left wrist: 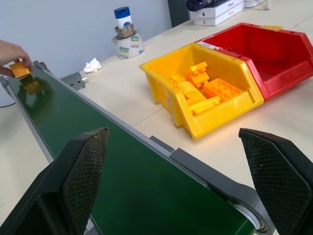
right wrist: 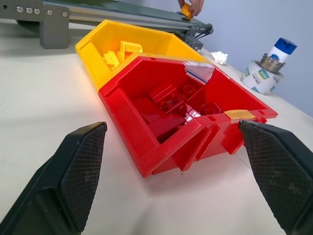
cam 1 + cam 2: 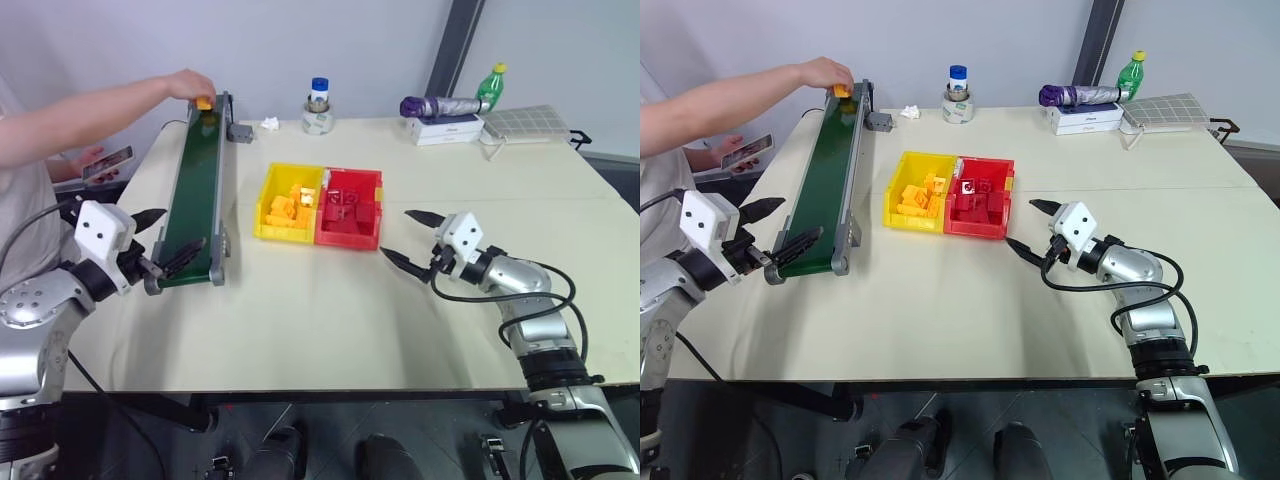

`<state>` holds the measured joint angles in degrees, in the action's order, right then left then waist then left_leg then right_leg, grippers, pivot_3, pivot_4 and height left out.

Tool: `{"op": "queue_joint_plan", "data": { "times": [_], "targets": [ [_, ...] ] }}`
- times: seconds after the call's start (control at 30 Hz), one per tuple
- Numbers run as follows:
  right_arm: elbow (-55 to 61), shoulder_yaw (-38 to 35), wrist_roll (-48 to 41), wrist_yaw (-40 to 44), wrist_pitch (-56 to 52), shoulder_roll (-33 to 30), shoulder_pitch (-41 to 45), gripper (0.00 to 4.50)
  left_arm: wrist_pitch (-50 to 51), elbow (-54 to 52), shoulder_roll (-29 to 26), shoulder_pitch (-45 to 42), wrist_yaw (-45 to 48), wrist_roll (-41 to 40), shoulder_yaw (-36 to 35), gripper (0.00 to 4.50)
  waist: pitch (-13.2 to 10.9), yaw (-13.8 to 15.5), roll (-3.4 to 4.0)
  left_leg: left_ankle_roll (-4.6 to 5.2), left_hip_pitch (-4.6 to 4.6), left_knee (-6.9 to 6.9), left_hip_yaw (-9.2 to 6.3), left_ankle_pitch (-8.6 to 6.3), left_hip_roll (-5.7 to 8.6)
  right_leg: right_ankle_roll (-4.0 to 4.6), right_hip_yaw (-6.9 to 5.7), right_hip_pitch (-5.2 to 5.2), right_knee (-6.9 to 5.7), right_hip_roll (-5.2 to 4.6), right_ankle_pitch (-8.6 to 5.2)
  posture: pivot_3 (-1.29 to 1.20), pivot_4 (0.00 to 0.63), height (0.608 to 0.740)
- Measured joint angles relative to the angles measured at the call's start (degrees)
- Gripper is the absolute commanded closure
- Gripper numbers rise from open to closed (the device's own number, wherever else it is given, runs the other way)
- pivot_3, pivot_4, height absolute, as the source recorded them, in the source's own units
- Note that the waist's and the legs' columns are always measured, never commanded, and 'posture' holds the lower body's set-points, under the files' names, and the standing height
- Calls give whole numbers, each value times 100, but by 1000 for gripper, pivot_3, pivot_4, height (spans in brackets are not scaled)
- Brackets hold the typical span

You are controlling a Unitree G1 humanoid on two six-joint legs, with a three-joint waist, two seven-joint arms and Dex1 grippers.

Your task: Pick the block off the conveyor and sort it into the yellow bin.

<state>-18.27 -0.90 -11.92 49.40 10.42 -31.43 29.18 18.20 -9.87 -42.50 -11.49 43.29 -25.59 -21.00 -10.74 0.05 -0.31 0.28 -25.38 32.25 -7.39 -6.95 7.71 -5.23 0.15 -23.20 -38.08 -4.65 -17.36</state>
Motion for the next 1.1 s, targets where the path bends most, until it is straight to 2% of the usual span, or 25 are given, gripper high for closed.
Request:
{"op": "queue_joint_plan", "data": {
  "times": [0.67, 0.97, 1.1],
  "targets": [
    [17, 0, -2, -2, -3, 0, -13, 0, -76, -146, 87, -6, -65, -5, 164, 19, 0, 0, 0, 0, 0, 0, 0, 0, 0, 0, 0, 1, 0, 0, 0, 0, 150, 740],
    [17, 0, -2, 1, -2, 0, -12, 0, 55, -453, 360, 25, -354, -133, 168, 19, 0, 0, 0, 0, 0, 1, 0, 0, 0, -1, 0, 8, 0, 0, 1, 0, 150, 740],
    [19, -1, -2, -2, -1, -1, -23, 0, -108, -784, 843, 213, -991, 54, 137, 19, 0, -1, 0, 1, 1, 2, 3, 1, 0, -6, 1, 24, 0, -1, 4, 0, 150, 740]
  ]
}}
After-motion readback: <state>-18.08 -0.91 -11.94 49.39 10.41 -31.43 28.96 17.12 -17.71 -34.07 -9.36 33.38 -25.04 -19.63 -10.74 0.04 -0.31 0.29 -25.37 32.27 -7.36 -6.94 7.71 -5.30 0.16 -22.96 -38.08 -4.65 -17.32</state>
